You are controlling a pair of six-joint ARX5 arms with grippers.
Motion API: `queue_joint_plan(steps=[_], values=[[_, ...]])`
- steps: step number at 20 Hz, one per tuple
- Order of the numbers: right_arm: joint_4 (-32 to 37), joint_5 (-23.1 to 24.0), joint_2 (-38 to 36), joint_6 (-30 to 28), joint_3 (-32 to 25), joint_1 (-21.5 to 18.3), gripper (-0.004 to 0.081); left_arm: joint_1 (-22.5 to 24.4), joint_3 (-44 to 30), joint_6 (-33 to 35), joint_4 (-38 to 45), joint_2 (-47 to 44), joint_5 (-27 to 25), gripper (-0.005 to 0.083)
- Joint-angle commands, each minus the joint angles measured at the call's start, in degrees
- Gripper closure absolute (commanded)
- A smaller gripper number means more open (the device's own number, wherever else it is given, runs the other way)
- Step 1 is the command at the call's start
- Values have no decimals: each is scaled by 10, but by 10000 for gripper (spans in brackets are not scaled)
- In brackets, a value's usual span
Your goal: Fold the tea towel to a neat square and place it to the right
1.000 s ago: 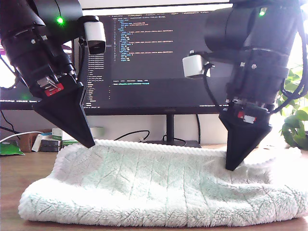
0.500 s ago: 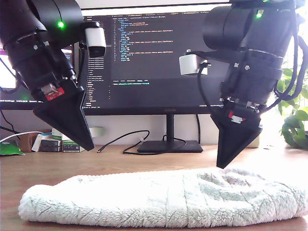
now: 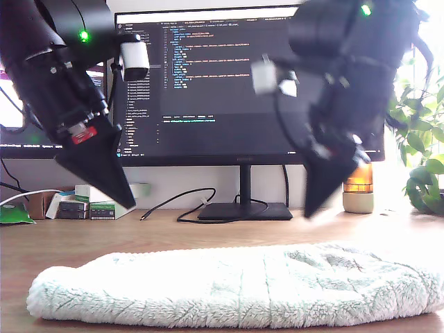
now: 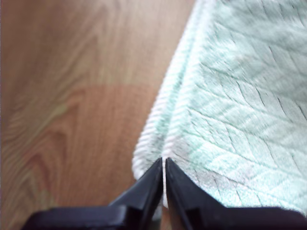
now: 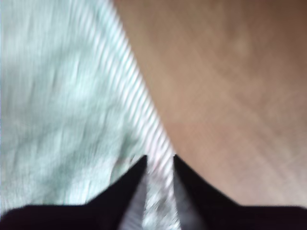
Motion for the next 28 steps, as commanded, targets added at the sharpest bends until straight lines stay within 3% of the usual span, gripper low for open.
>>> queue_joint_plan(steps=[1,9,10,12,14,17,21,28], values=[[-7,0,4,23,0,-2,781,3,-2,-14,3,-20,3,793],[-24,-3,-12,58,0,-2,781,47,-4,-78,-40,-29,70,786],[-23,-3,-12,58,0,-2,781,59,-4,-101,-45,-25,76,752],[-21,-7,-12,58,0,-1,781,90,-4,-153,-52,-18,89,568],[-16,-9,-12,58,0,0,781,120,-4,-209,-64,-3,141,465],[-2,-26,-12,58,0,-1,781,144,-4,-223,-87,43,160,462],[-2,-53,-12,58,0,0,781,143,-4,-234,-84,87,177,462],[1,-57,-12,57,0,-1,781,135,-4,-262,-39,121,183,462]])
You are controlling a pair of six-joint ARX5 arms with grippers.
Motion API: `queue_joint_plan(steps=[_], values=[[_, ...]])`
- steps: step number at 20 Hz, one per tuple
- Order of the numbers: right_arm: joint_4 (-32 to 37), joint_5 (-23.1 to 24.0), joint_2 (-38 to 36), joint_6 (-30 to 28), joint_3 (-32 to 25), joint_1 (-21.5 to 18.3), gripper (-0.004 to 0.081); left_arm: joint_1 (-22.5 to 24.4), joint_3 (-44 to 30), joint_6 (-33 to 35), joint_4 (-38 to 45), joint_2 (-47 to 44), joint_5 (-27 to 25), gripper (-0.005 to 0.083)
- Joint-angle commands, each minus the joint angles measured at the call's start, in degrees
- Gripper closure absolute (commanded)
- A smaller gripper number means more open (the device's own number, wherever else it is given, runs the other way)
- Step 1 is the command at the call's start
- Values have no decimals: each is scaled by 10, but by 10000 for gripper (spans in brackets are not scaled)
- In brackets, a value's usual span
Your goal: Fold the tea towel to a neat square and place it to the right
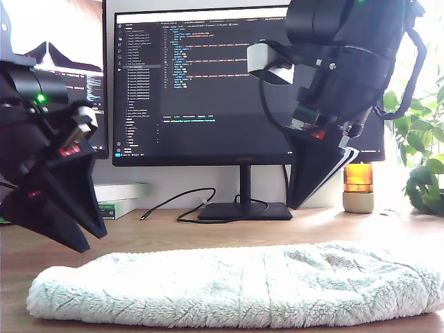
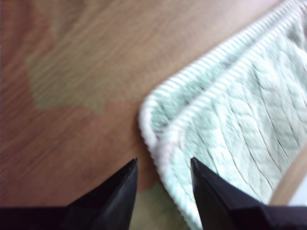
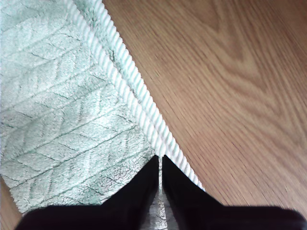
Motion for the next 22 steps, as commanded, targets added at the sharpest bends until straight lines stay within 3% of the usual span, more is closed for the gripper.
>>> queue_joint_plan(steps=[1,12,22], values=[[8,-2,-12,0,-5,0,781,-10,-4,-2,9,18,3,462],[16,-6,-12,0,-5,0,781,-35,-4,-9,14,22,-13,474],[16,-6,-12,1,-5,0,781,-38,-4,-8,12,23,-6,566]])
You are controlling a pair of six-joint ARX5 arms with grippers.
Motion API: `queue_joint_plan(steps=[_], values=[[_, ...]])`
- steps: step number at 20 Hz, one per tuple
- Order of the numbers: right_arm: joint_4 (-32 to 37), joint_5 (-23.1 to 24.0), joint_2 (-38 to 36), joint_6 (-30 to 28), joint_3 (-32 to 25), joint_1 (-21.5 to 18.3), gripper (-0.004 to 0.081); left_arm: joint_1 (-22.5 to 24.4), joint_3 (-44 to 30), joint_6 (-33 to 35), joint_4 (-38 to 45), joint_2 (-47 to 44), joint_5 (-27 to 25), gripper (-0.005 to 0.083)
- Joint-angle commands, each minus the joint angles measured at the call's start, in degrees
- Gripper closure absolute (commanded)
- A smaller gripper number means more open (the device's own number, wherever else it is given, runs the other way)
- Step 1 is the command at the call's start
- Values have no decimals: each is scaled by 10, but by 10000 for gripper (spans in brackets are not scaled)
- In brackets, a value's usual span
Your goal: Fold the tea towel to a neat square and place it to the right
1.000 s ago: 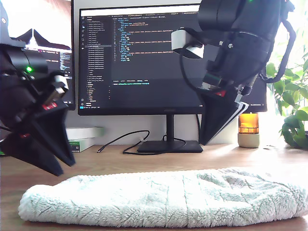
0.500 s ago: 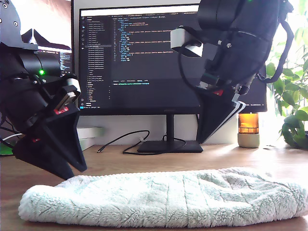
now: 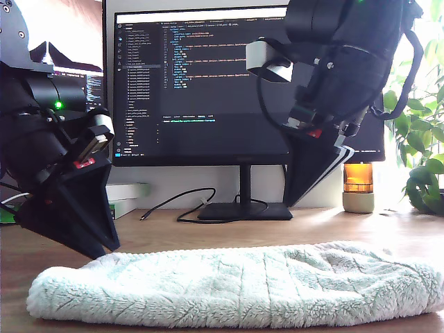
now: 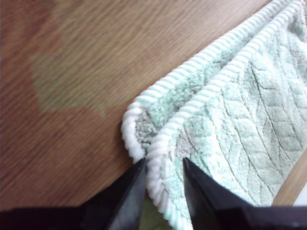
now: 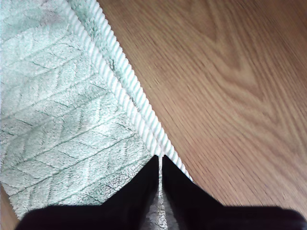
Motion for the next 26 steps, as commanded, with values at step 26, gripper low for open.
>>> queue_joint_plan(steps=[26], values=[[3,-7,-12,3,-5,0,781,-15,-3,26,-1,17,-5,797]])
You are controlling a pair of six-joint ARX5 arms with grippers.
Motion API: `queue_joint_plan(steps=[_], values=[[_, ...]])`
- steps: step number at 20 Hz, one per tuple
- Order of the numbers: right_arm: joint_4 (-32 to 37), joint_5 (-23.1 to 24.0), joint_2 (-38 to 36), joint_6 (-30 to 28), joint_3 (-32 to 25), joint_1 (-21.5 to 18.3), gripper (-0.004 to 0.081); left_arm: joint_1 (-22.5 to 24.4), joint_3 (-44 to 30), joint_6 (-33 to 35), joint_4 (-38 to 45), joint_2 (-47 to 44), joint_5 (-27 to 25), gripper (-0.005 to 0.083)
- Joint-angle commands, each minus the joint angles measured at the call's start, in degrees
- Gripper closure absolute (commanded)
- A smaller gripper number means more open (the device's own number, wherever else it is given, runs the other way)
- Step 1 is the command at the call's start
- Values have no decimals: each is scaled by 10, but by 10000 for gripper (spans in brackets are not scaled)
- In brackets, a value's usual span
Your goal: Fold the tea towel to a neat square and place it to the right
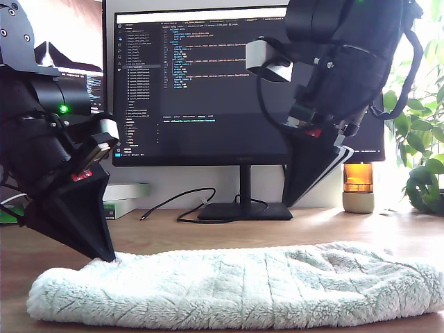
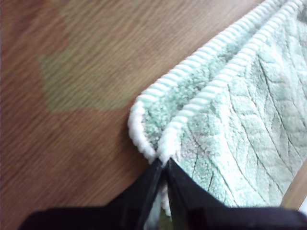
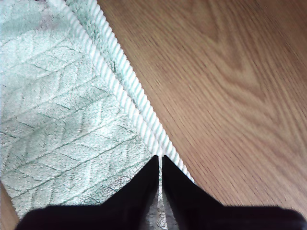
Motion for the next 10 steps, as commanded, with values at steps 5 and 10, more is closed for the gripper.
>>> queue_joint_plan(steps=[5,10], values=[[6,-3,-12,3,-5,0,781,-3,28,25,-46,9,16,797],[7,-4,-12,14,-5,0,781,-3,57,25,-51,5,18,797]])
